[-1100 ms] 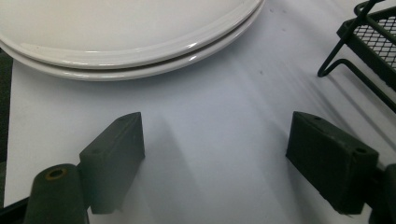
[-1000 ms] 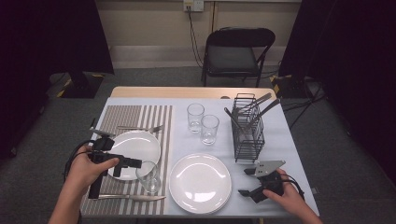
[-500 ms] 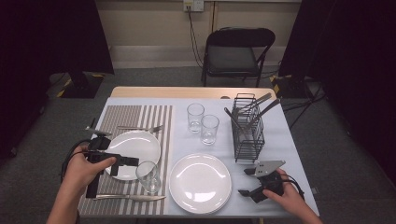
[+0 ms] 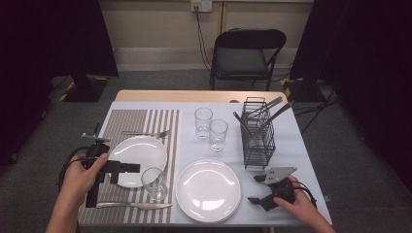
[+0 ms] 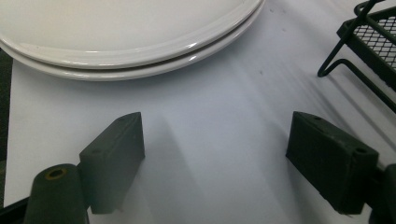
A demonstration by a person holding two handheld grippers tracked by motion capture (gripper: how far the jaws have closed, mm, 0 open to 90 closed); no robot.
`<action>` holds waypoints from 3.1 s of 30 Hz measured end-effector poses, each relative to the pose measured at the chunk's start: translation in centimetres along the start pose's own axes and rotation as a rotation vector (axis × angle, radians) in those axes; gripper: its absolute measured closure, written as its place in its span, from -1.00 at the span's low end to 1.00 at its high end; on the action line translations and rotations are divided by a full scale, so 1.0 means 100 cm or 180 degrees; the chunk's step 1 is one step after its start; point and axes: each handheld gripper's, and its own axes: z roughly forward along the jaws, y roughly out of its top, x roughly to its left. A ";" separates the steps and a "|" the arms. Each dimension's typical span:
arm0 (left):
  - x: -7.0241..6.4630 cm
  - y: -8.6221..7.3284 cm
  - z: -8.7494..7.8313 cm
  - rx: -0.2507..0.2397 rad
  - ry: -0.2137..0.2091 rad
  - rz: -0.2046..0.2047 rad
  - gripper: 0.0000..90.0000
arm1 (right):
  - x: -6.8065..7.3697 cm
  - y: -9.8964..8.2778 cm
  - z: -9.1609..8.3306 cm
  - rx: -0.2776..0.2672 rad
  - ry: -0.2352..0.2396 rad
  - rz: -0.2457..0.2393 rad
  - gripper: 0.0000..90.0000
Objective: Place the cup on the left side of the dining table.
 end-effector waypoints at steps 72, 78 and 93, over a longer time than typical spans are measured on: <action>0.054 -0.044 0.020 -0.0273 -0.0064 -0.0114 -0.43 | 0.000 0.000 0.000 -0.0006 0.0005 0.0000 -0.60; 0.057 -0.049 0.018 -0.0328 0.0006 -0.0033 -0.43 | 0.000 0.000 0.000 -0.0006 0.0005 0.0000 -0.60; 0.058 -0.054 0.020 -0.0324 0.0161 0.0091 -0.44 | 0.000 0.000 0.000 -0.0002 0.0004 0.0000 -0.60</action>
